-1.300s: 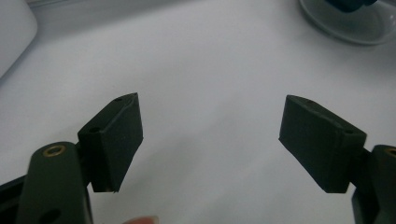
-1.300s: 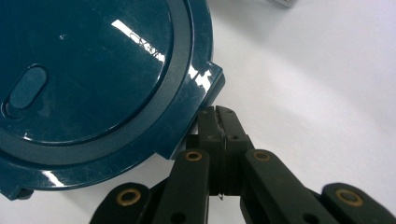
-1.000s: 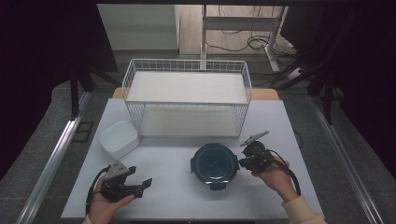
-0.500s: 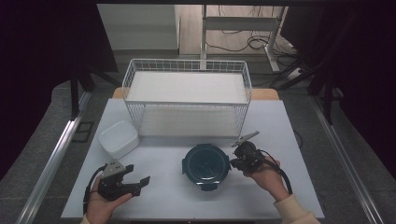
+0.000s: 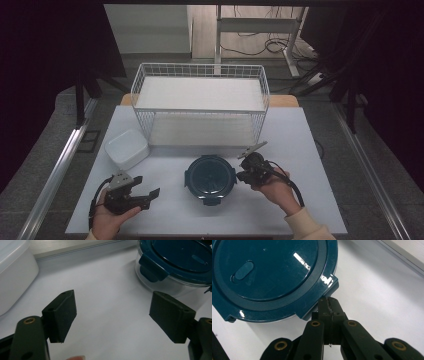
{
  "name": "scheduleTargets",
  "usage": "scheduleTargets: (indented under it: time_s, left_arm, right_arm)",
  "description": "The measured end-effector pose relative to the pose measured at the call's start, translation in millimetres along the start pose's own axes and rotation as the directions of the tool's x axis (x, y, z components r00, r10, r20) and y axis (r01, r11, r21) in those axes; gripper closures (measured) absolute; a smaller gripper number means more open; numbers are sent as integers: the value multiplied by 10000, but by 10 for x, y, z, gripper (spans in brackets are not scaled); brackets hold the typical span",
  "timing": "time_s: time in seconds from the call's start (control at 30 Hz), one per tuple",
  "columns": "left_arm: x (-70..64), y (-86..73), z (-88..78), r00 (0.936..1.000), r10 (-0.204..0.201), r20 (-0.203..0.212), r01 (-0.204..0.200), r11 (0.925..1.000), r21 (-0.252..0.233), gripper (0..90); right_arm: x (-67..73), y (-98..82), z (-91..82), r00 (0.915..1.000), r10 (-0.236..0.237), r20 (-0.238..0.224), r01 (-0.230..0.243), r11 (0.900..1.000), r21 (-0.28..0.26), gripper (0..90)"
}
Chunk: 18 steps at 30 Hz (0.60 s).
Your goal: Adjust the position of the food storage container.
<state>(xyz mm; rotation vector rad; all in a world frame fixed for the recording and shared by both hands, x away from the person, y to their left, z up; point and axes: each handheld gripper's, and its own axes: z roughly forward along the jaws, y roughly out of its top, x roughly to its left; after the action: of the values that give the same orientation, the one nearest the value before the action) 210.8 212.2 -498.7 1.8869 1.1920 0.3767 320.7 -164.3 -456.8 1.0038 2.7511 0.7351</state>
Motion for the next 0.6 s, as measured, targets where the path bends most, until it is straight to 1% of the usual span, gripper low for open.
scheduleTargets:
  time_s: [0.2,0.23,0.27,0.3,0.37,0.43,0.5,0.53,0.57,0.6]
  left_arm:
    - [13,-10,9,10000,-32,2,32,10000,32,214]
    - [16,-18,9,10000,-59,1,59,10000,46,214]
    - [16,-18,9,10000,-59,1,59,10000,46,214]
    - [17,-20,4,10000,-51,-2,51,10000,52,214]
    - [18,-23,-9,10000,-51,-31,51,10000,-10,214]
    - [23,-25,-24,10000,-66,-68,65,9999,-97,216]
    - [30,-26,-28,9999,-109,-99,107,9998,-152,217]
    - [34,-27,-26,9999,-116,-121,114,9998,-156,218]
    - [36,-24,-8,9999,-72,-131,70,9999,-112,219]
    - [36,-24,-8,9999,-72,-131,70,9999,-112,219]
  right_arm:
    - [34,44,38,9997,-204,-146,203,9997,-96,895]
    - [30,24,29,9992,-352,-182,347,9991,-243,895]
    - [30,24,29,9992,-352,-182,347,9991,-243,895]
    - [24,6,12,9991,-349,-253,340,9988,-362,895]
    - [1,-50,-45,9993,-201,-304,177,9967,-791,894]
    - [-23,-136,-121,9995,48,-318,-89,9917,-1284,894]
    - [-40,-246,-190,9993,225,-298,-275,9835,-1786,893]
    - [-42,-311,-220,9988,349,-336,-411,9773,-2080,893]
    - [-52,-419,-234,9976,445,-526,-558,9701,-2362,891]
    - [-52,-419,-234,9976,445,-526,-558,9701,-2362,891]
